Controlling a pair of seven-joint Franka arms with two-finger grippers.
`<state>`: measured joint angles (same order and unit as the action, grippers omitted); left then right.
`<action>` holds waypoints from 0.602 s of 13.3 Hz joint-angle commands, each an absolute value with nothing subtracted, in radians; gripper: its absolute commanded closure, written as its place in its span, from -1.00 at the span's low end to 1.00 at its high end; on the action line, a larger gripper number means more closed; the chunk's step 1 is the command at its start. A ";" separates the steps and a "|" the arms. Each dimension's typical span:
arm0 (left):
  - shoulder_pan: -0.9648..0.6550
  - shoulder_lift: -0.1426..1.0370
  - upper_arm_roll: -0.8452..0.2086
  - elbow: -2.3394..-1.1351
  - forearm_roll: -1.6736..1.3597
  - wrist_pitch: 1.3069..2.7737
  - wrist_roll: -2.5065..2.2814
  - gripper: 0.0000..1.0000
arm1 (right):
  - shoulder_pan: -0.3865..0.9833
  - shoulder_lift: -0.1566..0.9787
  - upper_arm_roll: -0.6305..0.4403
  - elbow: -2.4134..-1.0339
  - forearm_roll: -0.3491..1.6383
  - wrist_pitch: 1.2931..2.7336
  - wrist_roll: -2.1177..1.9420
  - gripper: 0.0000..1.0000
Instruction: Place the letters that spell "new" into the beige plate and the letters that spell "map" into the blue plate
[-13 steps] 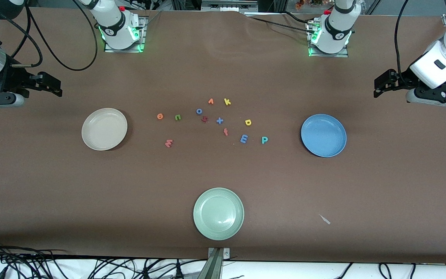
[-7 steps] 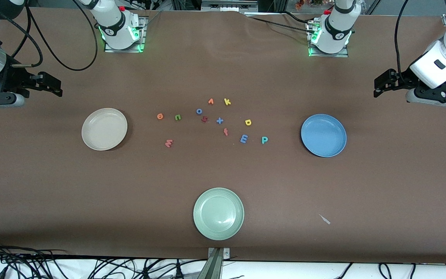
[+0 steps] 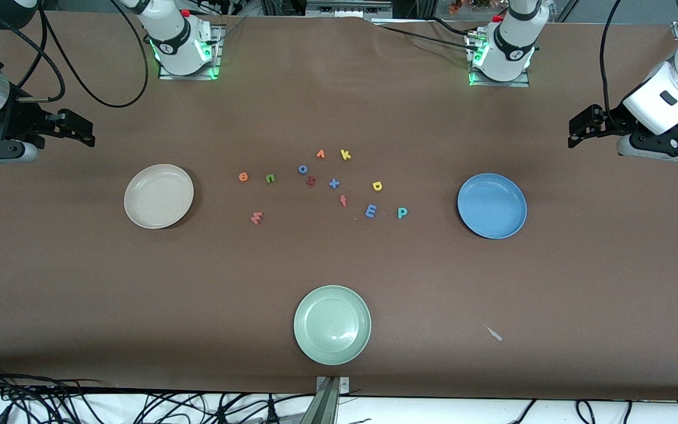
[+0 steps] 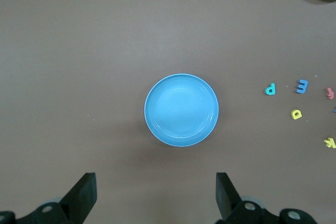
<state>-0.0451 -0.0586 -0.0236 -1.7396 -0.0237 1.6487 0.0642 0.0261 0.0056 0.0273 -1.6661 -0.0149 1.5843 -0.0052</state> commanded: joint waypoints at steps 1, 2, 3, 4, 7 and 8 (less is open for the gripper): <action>-0.057 -0.031 -0.018 -1.690 -0.021 1.626 0.066 -1.00 | 0.018 -0.005 0.037 -1.672 -0.028 1.580 -0.003 -1.00; -0.055 -0.029 -0.018 -1.690 -0.021 1.625 0.066 -1.00 | 0.018 -0.005 0.037 -1.672 -0.028 1.580 -0.003 -1.00; -0.057 -0.029 -0.018 -1.690 -0.021 1.624 0.064 -1.00 | 0.018 -0.005 0.037 -1.672 -0.028 1.580 -0.003 -1.00; -0.057 -0.029 -0.018 -1.690 -0.021 1.624 0.064 -1.00 | 0.018 -0.005 0.038 -1.672 -0.028 1.580 -0.003 -1.00; -0.057 -0.026 -0.020 -1.680 -0.021 1.623 0.066 -1.00 | 0.018 -0.005 0.037 -1.672 -0.026 1.580 -0.003 -1.00; -0.057 -0.026 -0.018 -1.678 -0.021 1.615 0.066 -1.00 | 0.018 -0.005 0.037 -1.674 -0.028 1.580 -0.003 -1.00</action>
